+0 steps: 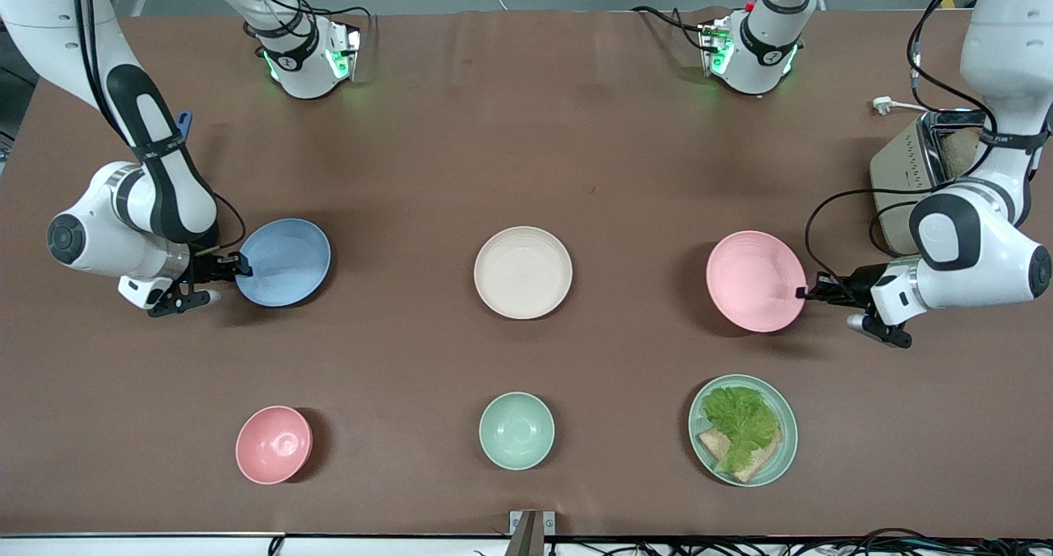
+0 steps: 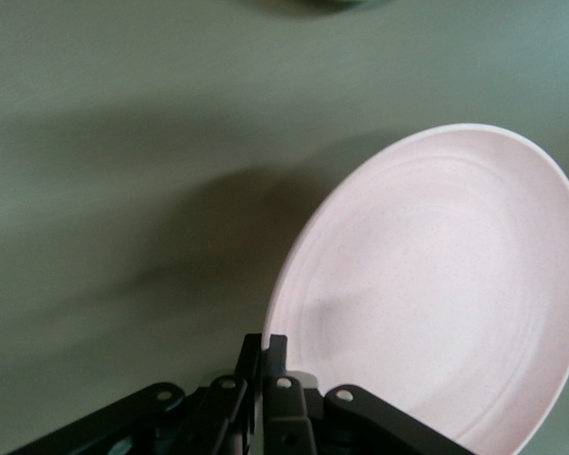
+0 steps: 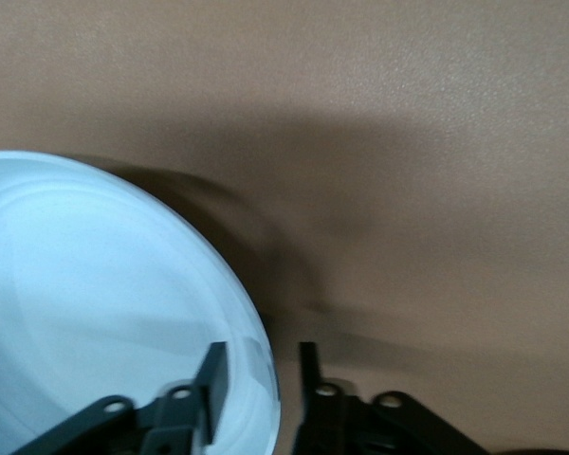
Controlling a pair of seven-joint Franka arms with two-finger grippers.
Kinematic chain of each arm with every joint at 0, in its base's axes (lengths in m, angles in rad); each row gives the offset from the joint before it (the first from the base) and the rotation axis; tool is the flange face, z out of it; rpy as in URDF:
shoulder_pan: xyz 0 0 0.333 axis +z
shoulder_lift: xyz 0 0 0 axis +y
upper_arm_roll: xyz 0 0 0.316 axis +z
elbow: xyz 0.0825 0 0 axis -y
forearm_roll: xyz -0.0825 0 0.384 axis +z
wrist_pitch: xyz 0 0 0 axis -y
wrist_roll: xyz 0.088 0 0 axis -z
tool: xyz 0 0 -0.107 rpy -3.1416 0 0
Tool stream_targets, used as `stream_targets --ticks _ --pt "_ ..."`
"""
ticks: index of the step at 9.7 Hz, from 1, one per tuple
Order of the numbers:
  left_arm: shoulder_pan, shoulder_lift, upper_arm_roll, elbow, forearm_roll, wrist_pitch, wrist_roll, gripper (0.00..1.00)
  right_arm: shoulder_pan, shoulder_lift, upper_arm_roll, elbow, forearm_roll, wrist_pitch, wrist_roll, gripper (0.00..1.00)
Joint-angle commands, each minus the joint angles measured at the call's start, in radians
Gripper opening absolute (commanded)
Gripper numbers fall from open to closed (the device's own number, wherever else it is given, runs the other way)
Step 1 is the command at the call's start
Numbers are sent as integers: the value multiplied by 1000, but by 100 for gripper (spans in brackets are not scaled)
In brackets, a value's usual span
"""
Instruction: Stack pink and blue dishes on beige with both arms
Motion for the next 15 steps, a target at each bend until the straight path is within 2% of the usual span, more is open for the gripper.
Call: stream_targets --ticks 1,3,5,7,10,11,15 --pt "-24 -49 -104 -35 3 -3 -254 0 -10 4 4 0 49 0 -24 1" --pt "-133 -74 -133 -34 11 19 -496 0 -10 -16 -4 44 49 -67 -17 0" --pt "-263 -88 -133 -32 93 69 -743 1 -6 -33 -73 241 45 -385 -14 0" --pt "-349 -63 -133 -31 111 132 -853 1 -7 -32 -99 398 44 -585 5 0" --pt "-432 -31 -132 -26 112 181 -939 1 36 -33 -88 546 48 -765 232 0" --pt "-448 -25 -132 -25 112 204 -962 1 53 -41 -64 560 50 -781 300 0" --pt "-511 16 -133 -23 174 276 -1063 1 56 -62 167 551 49 -708 648 0"
